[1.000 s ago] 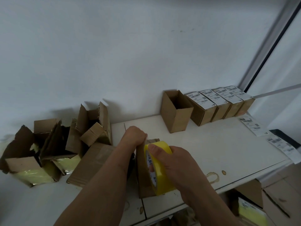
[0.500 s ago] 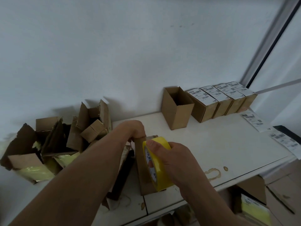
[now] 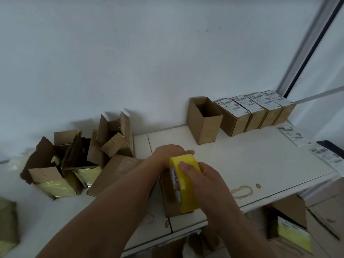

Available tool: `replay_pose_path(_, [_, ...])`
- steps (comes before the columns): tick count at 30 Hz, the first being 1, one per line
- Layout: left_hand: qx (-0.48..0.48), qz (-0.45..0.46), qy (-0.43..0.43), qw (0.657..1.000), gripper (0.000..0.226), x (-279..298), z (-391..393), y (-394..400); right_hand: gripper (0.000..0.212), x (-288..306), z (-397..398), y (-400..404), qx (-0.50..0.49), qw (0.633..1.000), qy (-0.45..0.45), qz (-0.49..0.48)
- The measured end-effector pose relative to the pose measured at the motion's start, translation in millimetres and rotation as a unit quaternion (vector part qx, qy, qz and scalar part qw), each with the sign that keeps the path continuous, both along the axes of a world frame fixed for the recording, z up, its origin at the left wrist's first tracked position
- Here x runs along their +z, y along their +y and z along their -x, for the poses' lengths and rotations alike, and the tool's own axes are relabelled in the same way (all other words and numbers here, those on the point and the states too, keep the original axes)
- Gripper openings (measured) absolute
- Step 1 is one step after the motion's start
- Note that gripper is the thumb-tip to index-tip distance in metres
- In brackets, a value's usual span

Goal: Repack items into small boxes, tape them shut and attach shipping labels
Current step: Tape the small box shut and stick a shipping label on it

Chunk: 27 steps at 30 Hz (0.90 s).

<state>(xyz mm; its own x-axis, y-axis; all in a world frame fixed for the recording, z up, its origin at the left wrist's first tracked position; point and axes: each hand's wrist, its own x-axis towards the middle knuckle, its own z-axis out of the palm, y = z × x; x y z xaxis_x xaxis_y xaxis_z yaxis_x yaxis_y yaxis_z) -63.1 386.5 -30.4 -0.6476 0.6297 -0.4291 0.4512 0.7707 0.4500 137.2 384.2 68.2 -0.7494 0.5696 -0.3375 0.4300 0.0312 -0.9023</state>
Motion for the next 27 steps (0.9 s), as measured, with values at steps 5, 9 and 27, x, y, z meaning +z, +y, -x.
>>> replay_pose_path(5, [-0.106,0.056,0.158,0.980,0.069,11,-17,-2,0.021,-6,-16,-4,-0.001,0.999,-0.027,0.029])
replay_pose_path(9, [-0.107,0.066,0.175,0.977,0.072,11,-15,-4,0.025,-11,-26,-9,0.000,0.998,-0.051,0.036])
replay_pose_path(27, [-0.130,-0.048,0.428,0.893,0.049,6,-31,-15,0.033,-57,-42,-27,-0.011,0.994,-0.082,0.068])
